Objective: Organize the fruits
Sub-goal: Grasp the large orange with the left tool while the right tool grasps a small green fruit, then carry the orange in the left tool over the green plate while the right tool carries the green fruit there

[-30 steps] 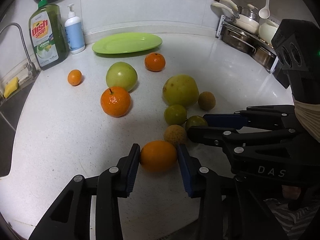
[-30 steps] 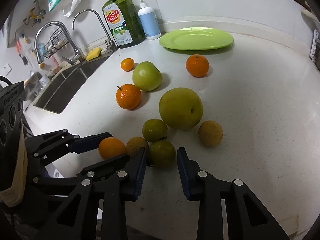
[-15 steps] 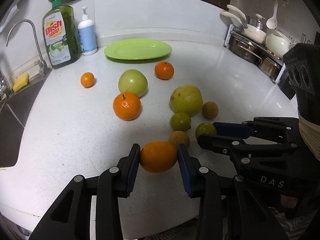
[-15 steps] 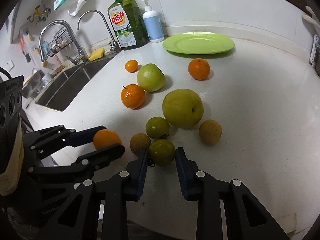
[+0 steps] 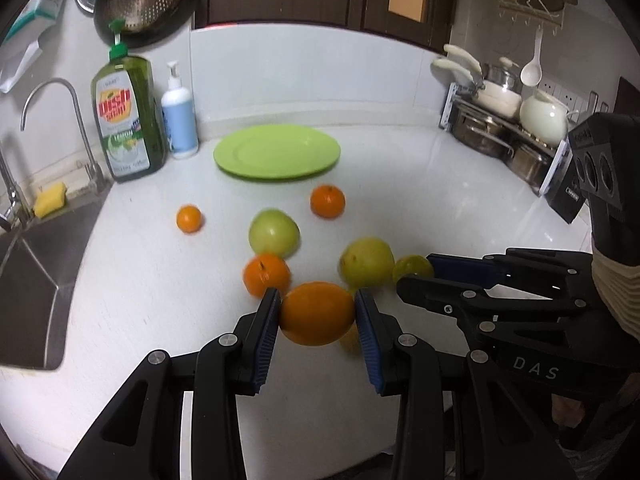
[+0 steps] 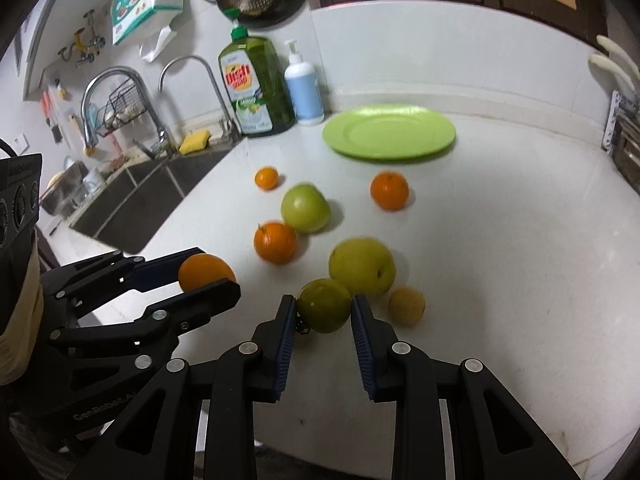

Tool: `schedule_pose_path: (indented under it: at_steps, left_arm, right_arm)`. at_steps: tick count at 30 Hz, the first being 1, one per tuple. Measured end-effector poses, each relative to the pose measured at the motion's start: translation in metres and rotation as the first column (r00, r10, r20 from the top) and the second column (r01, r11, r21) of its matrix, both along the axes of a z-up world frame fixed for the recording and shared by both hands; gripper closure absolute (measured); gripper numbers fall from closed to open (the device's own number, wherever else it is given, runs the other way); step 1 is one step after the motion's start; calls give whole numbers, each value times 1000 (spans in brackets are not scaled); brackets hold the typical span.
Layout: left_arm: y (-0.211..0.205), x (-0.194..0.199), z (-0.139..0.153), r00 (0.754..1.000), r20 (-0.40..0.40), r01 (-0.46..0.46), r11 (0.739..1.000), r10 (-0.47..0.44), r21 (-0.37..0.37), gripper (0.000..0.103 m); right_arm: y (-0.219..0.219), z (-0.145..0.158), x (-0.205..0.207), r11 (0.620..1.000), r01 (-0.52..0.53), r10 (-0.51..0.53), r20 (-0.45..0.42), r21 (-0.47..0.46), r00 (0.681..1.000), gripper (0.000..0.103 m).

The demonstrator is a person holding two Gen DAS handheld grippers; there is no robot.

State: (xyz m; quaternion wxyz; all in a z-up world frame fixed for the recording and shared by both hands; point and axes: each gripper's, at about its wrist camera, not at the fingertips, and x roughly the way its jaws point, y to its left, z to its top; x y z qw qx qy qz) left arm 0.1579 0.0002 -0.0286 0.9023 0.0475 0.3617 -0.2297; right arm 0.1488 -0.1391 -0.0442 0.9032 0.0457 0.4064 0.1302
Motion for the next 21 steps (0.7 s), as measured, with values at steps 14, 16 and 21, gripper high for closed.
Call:
schedule_pose_path:
  at_steps: [14,16,21]
  left_arm:
    - [13,54,32,994,93,62,998,-61,-5,65]
    - [11,65,37,993,102,61,998,-60,-7,65]
    - [3,91,48,991,126,44,999,-42,-10,65]
  right_arm:
    - [9,29,36,992,130,-129,97,2,987,74]
    - [8,32,45,990,139,-137,102,-10,985,74]
    - [0,43,71,990,140,-137,127,-14,982,74]
